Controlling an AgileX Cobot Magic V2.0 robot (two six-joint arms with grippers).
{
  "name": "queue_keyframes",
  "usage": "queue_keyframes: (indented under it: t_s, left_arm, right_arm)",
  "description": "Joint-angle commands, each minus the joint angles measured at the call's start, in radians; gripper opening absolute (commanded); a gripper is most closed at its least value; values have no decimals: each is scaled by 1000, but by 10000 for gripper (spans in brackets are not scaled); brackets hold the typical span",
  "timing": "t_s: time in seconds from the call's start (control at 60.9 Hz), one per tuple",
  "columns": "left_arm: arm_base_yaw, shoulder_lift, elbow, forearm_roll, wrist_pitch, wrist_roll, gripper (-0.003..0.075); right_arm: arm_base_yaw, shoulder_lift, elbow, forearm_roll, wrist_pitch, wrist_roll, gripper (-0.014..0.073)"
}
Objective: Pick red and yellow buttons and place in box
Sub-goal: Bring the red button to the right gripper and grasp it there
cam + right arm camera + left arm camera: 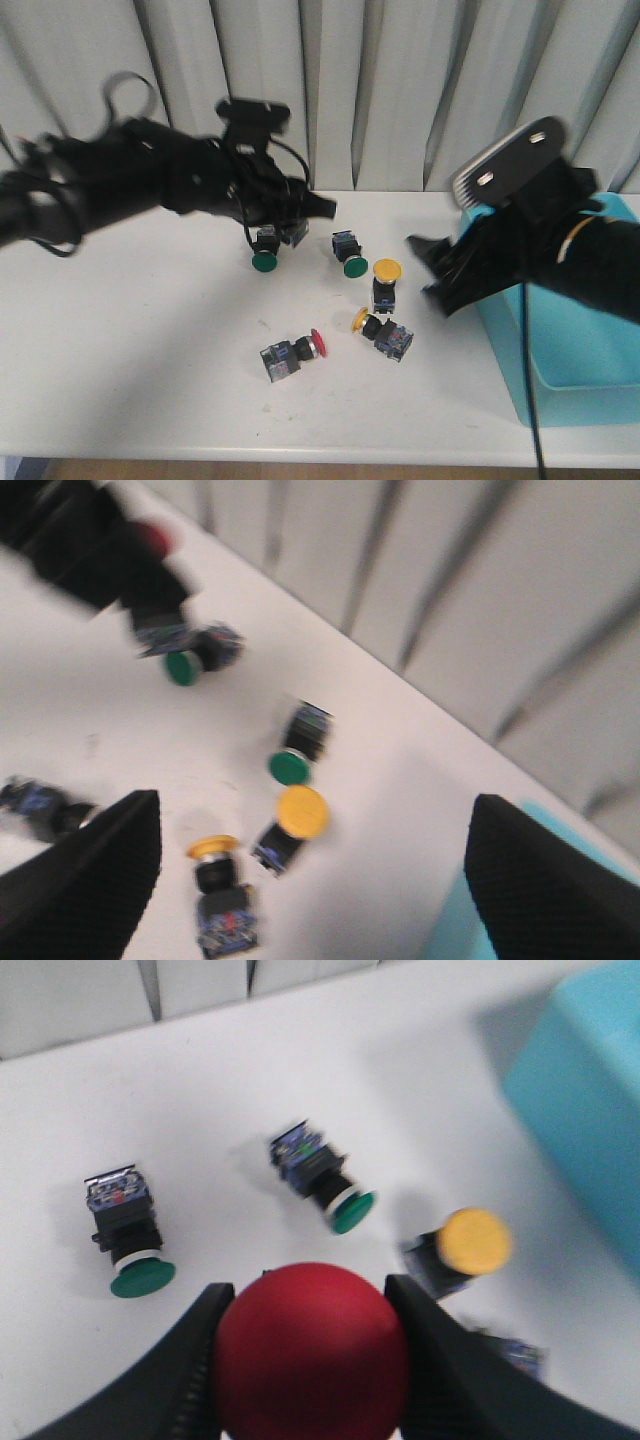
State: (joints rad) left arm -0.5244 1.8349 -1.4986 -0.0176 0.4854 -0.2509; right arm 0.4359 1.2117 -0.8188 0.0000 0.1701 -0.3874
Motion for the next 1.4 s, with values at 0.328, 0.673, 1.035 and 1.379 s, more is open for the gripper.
queue_keyframes:
  t_s: [0.328, 0.673, 1.035, 1.379]
  left_arm:
    - [-4, -317, -30, -263, 194, 22, -7]
    - [-4, -326, -30, -626, 283, 244, -7]
    - [-4, -326, -30, -700, 309, 270, -7]
    - [-4, -326, -30, -724, 348, 313, -7]
  right_arm:
    - [198, -17, -28, -15, -183, -54, 594]
    - [237, -17, -28, -15, -251, -53, 594]
    - [237, 7, -28, -15, -251, -53, 591]
    - [237, 46, -28, 32, -339, -48, 229]
